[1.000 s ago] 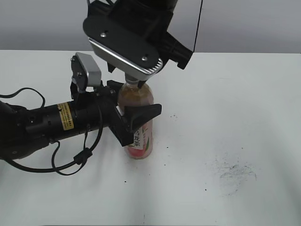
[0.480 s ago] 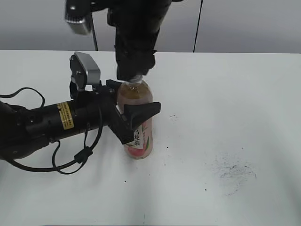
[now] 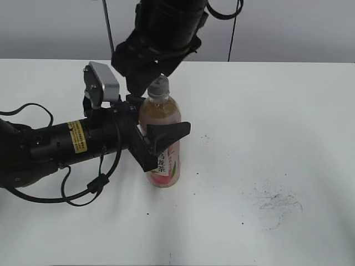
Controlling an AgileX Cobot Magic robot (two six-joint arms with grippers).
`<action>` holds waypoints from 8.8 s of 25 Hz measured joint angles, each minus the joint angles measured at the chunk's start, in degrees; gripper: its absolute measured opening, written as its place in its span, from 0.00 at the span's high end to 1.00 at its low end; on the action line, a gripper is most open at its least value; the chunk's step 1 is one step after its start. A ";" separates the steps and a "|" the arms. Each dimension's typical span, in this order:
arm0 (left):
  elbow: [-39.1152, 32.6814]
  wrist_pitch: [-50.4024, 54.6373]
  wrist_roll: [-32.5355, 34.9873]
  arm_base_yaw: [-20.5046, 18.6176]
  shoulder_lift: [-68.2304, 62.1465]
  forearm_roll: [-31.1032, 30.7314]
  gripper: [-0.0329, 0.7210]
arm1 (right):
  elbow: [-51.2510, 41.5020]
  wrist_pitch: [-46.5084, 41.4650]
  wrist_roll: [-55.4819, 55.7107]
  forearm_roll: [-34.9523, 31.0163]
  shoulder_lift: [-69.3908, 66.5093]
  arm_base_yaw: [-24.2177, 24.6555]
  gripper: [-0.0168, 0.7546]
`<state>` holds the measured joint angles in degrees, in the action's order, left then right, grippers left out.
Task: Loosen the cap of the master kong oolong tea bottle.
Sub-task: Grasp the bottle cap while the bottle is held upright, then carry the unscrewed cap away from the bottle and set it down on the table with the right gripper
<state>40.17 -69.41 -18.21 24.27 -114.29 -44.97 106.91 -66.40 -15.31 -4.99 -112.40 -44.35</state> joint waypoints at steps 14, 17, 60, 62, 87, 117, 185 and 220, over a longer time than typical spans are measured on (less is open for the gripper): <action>0.00 -0.05 0.06 0.00 0.00 -0.16 0.37 | 0.00 -3.31 21.35 -1.72 0.00 0.00 0.30; 0.00 -0.05 0.06 0.00 0.00 -0.16 0.37 | 0.00 -3.31 21.73 -1.14 0.00 0.00 0.30; 0.00 -0.05 0.16 0.00 0.00 -0.16 0.37 | 0.00 -3.61 13.17 1.15 0.00 0.00 0.63; 0.00 -0.05 0.16 0.00 0.00 -0.16 0.37 | 0.00 -3.61 13.15 1.15 0.00 0.00 0.63; 0.00 -0.05 0.16 0.00 0.00 -0.16 0.37 | 0.00 -3.61 9.52 1.26 0.00 0.00 0.63; 0.00 -0.26 0.65 0.00 0.00 -1.00 0.37 | 0.00 -3.99 -60.47 -0.22 0.11 0.16 0.63; 0.00 -0.40 0.36 0.11 -0.08 -0.69 0.37 | 1.78 -3.64 -145.52 4.55 3.41 -1.51 0.63; 0.00 -0.40 0.31 0.11 -0.08 -0.69 0.37 | -17.36 -2.98 -36.38 9.14 -10.76 16.64 0.63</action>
<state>40.17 -69.81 -17.90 24.38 -114.36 -45.65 89.55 -69.38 -51.69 4.15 -123.17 -27.70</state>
